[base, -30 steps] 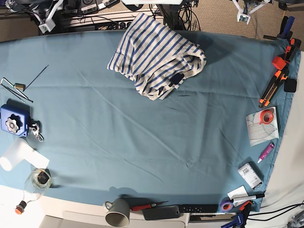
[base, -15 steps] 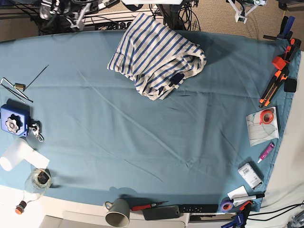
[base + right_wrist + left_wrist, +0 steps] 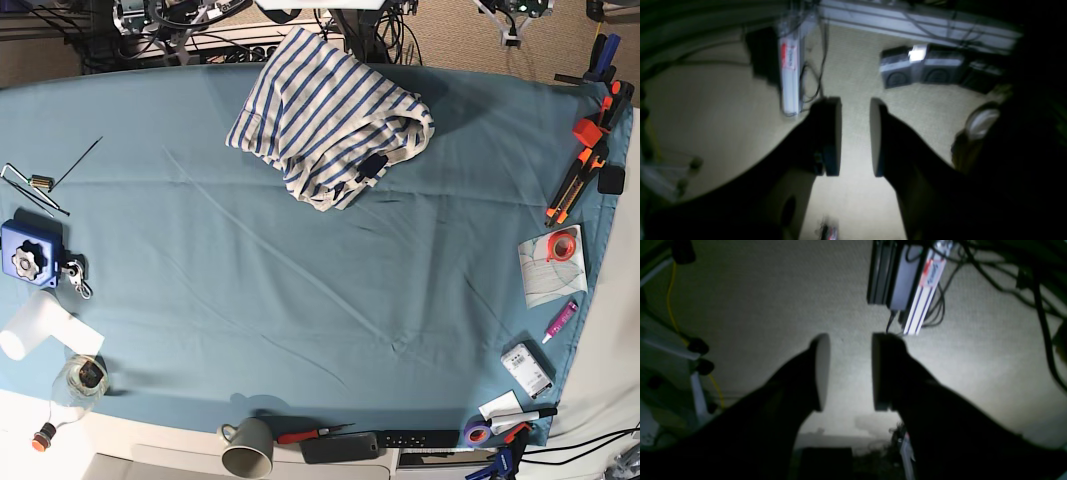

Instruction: Fold the T-shirt properly

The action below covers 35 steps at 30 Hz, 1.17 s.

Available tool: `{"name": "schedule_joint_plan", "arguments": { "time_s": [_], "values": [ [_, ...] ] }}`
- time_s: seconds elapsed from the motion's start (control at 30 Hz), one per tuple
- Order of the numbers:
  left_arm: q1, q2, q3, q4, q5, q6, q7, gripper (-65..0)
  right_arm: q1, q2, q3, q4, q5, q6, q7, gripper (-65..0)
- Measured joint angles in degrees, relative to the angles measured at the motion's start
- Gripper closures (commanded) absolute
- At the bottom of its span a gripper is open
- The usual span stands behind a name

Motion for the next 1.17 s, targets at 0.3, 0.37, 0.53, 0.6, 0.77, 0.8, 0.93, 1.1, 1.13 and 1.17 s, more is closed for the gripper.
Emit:
{"name": "schedule_joint_plan", "arguments": {
  "time_s": [0.3, 0.37, 0.53, 0.6, 0.77, 0.8, 0.93, 1.1, 1.13, 1.17],
  "values": [
    [-5.97, 4.48, -0.09, -17.88, 7.76, 0.57, -25.64, -19.7, 6.93, -0.02, 0.02, -16.02, -1.33, -7.8, 16.04, -15.3],
    [-6.75, 5.97, -0.09, -20.87, 9.86, 1.42, -30.45, -19.7, 9.64, -0.15, 0.02, -19.23, -1.27, -10.32, 19.23, -15.3],
    [-7.5, 9.38, 0.0, -22.12, 12.94, 4.81, -34.6, -19.7, 15.04, -0.9, 0.07, -22.12, -0.79, -11.96, 17.51, -15.3],
    [-7.45, 9.73, -0.02, -22.12, 13.11, 4.9, -34.58, -19.7, 15.98, -1.25, 0.07, -22.12, -0.87, -11.56, 16.87, -15.3],
    [-7.15, 9.73, -0.04, -21.51, 13.09, 4.94, -34.62, -19.7, 15.8, -0.92, 0.07, -22.27, 1.92, -11.58, 14.47, -15.3],
    [-7.1, 9.75, -0.04, -21.14, 13.09, 4.94, -34.6, -19.7, 15.76, -0.79, 0.07, -22.34, 2.01, -11.61, 14.03, -15.3],
    [-6.49, 9.73, -0.04, -18.86, 13.07, 4.94, -34.6, -19.7, 15.87, -0.24, 0.07, -22.32, 4.52, -11.41, 14.05, -15.3],
    [-5.29, 9.73, -0.04, -16.79, 13.09, 4.94, -34.67, -19.7, 15.8, 1.27, 0.07, -22.32, 9.35, -11.61, 12.74, -15.3],
    [-5.16, 9.75, -0.04, -16.81, 13.07, 4.94, -34.6, -19.7, 15.8, 1.44, 0.07, -22.32, 10.27, -11.58, 12.79, -15.3],
    [-5.05, 9.75, -0.04, -16.81, 13.07, 4.94, -34.6, -19.7, 15.82, 1.51, 0.07, -22.32, 11.04, -11.61, 12.83, -15.3]
  ]
}}
